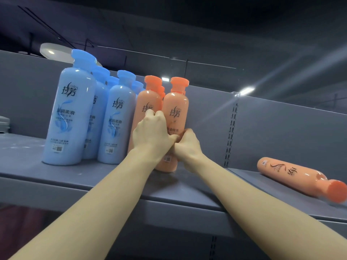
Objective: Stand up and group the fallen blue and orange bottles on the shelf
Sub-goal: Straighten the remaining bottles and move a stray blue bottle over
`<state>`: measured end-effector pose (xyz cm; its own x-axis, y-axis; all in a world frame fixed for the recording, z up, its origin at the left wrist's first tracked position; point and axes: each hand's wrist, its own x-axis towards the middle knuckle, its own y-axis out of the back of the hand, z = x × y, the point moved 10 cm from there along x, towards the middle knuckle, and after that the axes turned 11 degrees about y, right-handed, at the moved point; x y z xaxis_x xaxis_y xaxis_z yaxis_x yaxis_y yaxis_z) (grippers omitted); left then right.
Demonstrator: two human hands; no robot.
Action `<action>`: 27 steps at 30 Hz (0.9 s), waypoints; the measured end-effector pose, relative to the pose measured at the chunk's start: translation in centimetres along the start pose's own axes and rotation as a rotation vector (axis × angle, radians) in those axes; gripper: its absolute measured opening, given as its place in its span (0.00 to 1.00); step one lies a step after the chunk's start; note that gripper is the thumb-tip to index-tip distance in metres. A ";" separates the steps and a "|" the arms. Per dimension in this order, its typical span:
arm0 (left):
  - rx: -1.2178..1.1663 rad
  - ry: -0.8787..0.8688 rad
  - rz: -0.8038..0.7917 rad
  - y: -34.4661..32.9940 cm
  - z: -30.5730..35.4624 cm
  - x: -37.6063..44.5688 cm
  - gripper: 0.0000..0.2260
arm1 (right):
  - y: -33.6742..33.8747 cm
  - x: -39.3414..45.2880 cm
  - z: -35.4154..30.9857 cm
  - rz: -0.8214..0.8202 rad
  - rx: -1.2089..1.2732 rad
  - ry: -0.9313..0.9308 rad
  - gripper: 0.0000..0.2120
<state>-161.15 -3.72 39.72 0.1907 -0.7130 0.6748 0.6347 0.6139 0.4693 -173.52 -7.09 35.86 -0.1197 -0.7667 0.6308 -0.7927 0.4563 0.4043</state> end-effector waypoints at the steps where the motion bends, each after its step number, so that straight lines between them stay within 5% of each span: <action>1: 0.007 0.001 -0.002 0.0 0.0 -0.1 0.23 | 0.0 0.0 0.0 -0.006 -0.005 0.001 0.19; 13: 0.031 0.001 -0.039 -0.7 0.0 -0.1 0.22 | -0.3 0.5 0.2 -0.019 -0.044 0.030 0.19; 27: 0.030 0.008 -0.017 -0.5 -0.1 -0.1 0.26 | -1.5 -0.3 -0.1 -0.174 -0.057 -0.027 0.32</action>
<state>-161.46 -3.98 39.36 0.1860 -0.7258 0.6622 0.6150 0.6117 0.4977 -172.22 -7.46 35.17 -0.0006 -0.8478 0.5303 -0.7676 0.3402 0.5431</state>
